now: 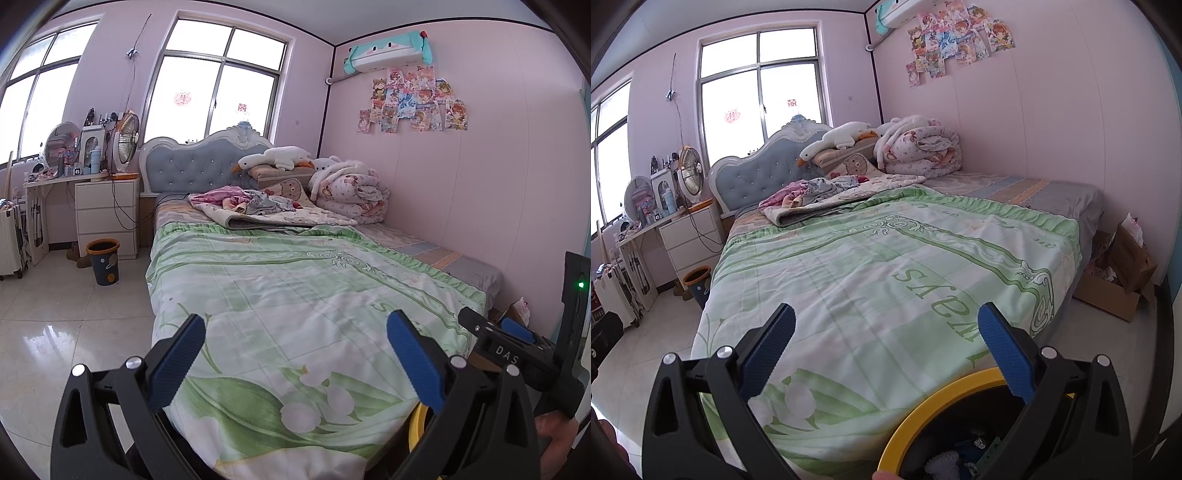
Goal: Collect trash
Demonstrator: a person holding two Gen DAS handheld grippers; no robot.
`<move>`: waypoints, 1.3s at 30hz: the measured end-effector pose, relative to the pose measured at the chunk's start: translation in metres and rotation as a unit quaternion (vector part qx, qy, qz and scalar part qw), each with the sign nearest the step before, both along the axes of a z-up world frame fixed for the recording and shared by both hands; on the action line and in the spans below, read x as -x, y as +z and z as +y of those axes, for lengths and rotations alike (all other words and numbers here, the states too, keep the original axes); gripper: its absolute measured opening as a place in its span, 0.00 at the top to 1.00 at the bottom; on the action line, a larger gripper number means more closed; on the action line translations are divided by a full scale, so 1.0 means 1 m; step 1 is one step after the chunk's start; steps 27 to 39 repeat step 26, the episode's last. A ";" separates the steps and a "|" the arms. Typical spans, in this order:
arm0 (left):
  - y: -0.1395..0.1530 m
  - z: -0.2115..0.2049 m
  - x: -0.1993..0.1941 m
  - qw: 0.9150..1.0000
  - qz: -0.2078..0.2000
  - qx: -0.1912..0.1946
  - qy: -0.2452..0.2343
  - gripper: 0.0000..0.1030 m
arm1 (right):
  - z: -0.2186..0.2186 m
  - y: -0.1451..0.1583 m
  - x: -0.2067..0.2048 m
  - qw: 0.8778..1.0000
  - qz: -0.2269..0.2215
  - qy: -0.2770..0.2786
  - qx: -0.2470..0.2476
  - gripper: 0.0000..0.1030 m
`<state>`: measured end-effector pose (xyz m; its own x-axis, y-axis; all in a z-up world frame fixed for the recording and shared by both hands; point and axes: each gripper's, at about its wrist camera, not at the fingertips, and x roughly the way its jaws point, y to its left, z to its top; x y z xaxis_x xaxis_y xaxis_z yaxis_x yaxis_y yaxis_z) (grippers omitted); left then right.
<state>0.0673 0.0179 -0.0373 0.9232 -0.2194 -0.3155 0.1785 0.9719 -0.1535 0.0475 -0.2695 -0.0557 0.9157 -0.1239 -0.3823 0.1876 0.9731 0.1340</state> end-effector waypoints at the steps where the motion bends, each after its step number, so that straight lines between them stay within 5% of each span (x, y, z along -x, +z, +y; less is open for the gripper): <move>1: 0.000 0.000 0.000 1.000 0.000 0.000 0.000 0.08 | 0.000 0.000 0.000 1.000 0.000 0.000 0.000 0.08; 39: -0.006 -0.003 -0.007 1.000 0.016 0.002 -0.008 0.08 | 0.001 -0.006 -0.002 1.000 0.004 -0.002 -0.005 0.08</move>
